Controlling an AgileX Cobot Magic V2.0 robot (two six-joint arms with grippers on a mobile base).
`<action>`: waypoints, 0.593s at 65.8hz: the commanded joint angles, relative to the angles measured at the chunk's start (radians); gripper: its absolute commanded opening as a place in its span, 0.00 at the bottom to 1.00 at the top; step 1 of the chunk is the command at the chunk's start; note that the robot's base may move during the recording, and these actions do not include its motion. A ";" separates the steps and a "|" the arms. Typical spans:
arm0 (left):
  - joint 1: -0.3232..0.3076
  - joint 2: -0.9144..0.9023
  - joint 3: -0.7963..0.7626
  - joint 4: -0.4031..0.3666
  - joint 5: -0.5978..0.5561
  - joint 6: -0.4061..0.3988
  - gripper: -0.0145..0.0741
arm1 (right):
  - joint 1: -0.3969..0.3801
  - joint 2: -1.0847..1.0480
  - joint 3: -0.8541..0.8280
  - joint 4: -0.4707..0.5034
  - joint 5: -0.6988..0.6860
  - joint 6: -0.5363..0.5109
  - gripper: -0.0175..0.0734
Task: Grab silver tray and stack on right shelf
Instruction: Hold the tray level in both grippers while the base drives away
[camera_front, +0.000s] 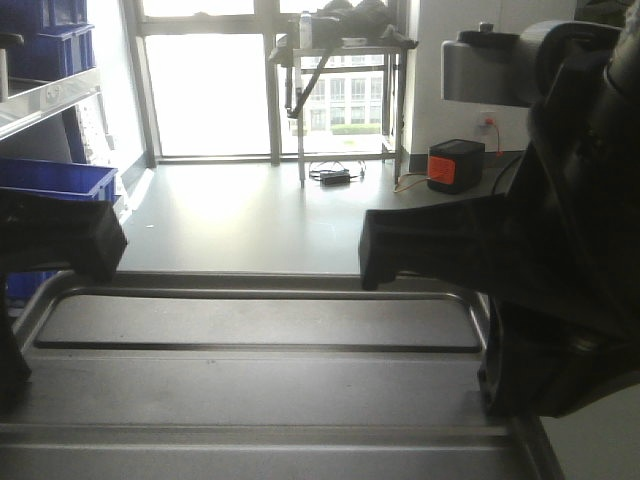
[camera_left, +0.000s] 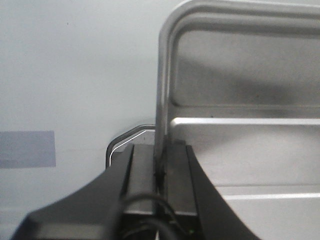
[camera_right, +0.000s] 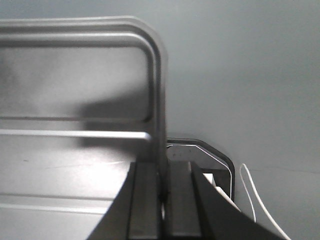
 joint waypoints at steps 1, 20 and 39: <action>-0.004 -0.016 -0.025 0.032 0.029 0.001 0.06 | -0.002 -0.024 -0.017 -0.048 0.022 -0.001 0.27; -0.004 -0.016 -0.025 0.032 0.029 0.001 0.06 | -0.002 -0.024 -0.017 -0.048 0.022 -0.001 0.27; -0.004 -0.016 -0.025 0.032 0.029 0.001 0.06 | -0.002 -0.024 -0.017 -0.048 0.023 -0.001 0.27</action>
